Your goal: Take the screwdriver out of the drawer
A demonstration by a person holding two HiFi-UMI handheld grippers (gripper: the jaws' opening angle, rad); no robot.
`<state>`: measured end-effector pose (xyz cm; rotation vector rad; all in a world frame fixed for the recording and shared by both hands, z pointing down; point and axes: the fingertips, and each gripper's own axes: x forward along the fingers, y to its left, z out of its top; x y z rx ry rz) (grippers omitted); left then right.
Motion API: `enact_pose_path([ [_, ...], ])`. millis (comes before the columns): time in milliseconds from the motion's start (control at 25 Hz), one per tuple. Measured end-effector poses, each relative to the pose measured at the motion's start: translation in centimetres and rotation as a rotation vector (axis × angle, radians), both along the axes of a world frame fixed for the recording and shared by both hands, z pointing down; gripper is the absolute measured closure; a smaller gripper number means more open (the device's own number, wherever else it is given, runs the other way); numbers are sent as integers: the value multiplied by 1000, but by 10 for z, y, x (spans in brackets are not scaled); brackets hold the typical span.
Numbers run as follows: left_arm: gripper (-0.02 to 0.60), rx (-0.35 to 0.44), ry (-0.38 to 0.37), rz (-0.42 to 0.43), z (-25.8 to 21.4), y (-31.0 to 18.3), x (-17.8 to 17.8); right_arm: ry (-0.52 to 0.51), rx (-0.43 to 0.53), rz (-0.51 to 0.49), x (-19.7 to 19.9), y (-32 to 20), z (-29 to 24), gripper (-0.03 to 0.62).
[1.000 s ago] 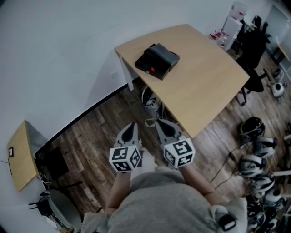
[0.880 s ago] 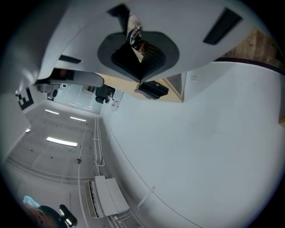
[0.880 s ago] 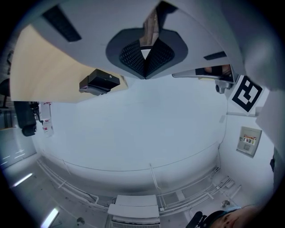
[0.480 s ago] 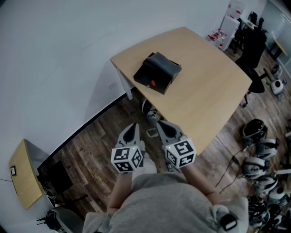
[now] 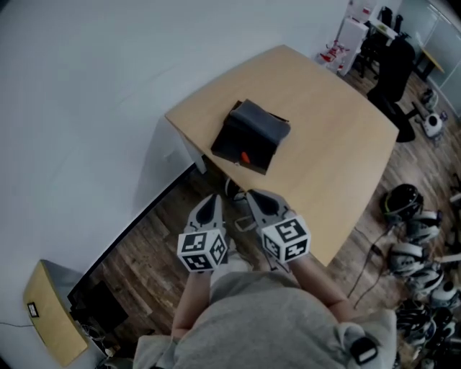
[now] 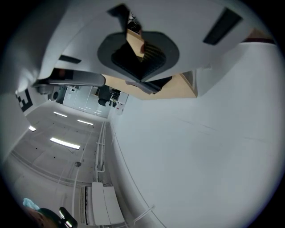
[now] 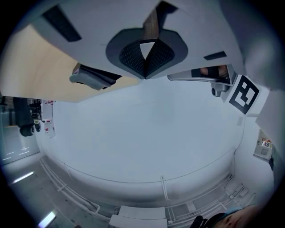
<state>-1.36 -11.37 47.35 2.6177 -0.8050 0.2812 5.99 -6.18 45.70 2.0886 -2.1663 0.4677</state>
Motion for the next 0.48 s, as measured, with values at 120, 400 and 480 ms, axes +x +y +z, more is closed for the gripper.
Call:
enact_pose_path([
  [120,583,1,4,32,-2,-29,13,6,4,29,12,-27,-3,594],
  [400,583,1,3,110,1,-84,37,15,8,94,31,-77,-2,594],
  [480,583,2,0,130,2,-98,43,19,1,111,38,-90,1,594],
])
